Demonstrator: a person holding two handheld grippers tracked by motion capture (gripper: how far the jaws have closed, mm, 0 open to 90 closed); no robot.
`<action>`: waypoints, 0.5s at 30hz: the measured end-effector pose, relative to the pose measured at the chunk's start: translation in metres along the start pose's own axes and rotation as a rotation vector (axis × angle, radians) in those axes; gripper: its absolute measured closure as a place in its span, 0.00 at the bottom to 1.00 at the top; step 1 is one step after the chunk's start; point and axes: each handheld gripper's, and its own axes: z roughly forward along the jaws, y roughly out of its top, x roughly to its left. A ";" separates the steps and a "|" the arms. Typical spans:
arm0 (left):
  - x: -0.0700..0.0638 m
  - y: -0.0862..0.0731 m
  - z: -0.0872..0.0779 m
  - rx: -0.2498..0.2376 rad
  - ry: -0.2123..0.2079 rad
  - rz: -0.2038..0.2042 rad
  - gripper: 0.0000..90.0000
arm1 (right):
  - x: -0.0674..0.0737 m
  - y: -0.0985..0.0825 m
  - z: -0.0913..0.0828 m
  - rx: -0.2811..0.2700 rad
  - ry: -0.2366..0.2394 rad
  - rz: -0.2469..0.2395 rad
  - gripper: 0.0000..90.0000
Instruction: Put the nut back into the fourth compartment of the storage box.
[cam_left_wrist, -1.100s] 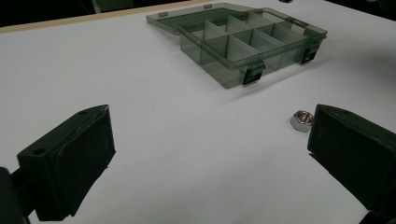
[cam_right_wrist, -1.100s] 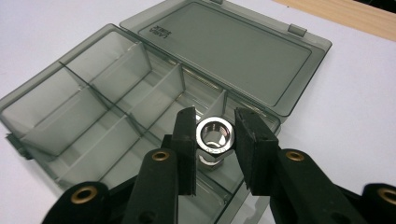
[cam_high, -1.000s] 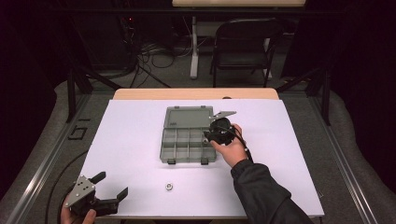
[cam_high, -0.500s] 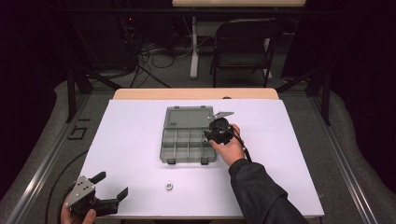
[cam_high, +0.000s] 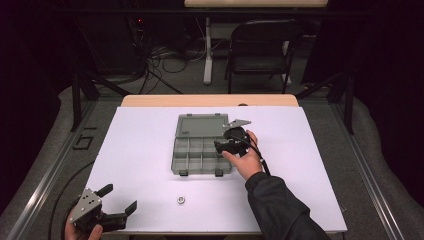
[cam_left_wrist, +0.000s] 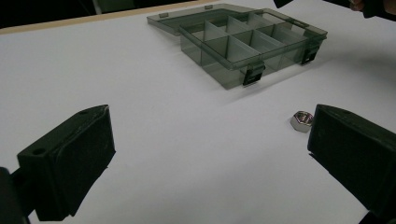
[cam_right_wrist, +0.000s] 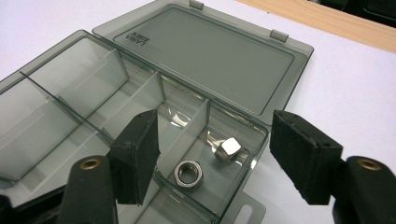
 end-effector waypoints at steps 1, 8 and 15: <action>0.000 0.000 0.000 0.000 0.000 -0.001 0.01 | 0.001 0.000 -0.001 0.005 -0.003 -0.004 0.36; 0.000 0.000 0.001 -0.004 0.000 -0.007 0.01 | 0.009 0.000 -0.004 -0.003 0.004 -0.031 0.35; 0.001 -0.001 0.000 -0.007 0.003 -0.012 0.01 | 0.018 0.000 -0.009 -0.014 0.033 -0.055 0.35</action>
